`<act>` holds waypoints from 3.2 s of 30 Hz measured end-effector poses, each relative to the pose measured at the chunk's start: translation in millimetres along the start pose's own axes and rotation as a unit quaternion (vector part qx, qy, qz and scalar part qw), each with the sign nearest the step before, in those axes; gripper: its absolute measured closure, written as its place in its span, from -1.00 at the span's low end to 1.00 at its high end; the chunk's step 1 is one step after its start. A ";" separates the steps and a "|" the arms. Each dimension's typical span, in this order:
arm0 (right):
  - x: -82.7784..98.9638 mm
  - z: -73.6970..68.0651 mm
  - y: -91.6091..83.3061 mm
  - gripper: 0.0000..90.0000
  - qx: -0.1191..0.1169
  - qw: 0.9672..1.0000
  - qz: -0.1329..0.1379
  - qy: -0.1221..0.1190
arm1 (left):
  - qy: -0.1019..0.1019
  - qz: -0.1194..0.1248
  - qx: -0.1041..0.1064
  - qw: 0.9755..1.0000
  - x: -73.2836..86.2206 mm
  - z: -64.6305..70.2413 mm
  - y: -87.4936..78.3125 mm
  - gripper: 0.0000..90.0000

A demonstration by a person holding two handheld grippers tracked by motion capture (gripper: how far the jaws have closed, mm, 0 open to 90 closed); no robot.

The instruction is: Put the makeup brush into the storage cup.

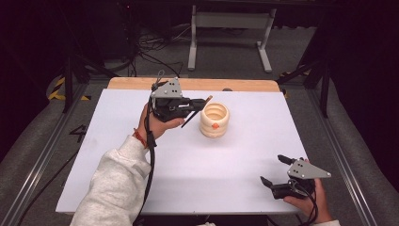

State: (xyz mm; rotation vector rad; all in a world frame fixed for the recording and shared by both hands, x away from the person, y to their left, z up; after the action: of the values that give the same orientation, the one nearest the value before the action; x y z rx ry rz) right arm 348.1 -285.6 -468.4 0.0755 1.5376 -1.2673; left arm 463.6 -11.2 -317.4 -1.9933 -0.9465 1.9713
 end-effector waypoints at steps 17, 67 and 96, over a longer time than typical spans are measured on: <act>0.3 5.5 -0.4 -0.92 0.012 1.000 0.010 0.009 | -0.005 0.013 0.004 1.000 -17.7 -12.5 16.7 0.86; 6.9 8.1 2.6 -0.87 0.020 1.000 -0.013 0.012 | -0.025 0.036 0.045 0.998 -43.6 -28.5 92.4 0.86; 7.2 6.8 1.5 -0.87 0.012 1.000 -0.011 0.010 | -0.053 0.018 0.051 0.997 -17.0 -37.1 116.8 0.86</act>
State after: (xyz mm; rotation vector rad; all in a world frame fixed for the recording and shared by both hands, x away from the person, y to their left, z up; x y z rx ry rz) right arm 350.6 -293.7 -473.6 0.0877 1.5448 -1.3074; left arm 536.0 -100.6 -363.1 -1.8807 -0.8186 2.1184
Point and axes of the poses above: each handheld gripper's, and its own axes: y roughly forward along the jaws, x roughly out of its underside, z roughly to its right, the point moved 9 cm from there along y, roughly forward along the jaws, and after that the axes turned 12 degrees about -z, right-handed, at the moved point
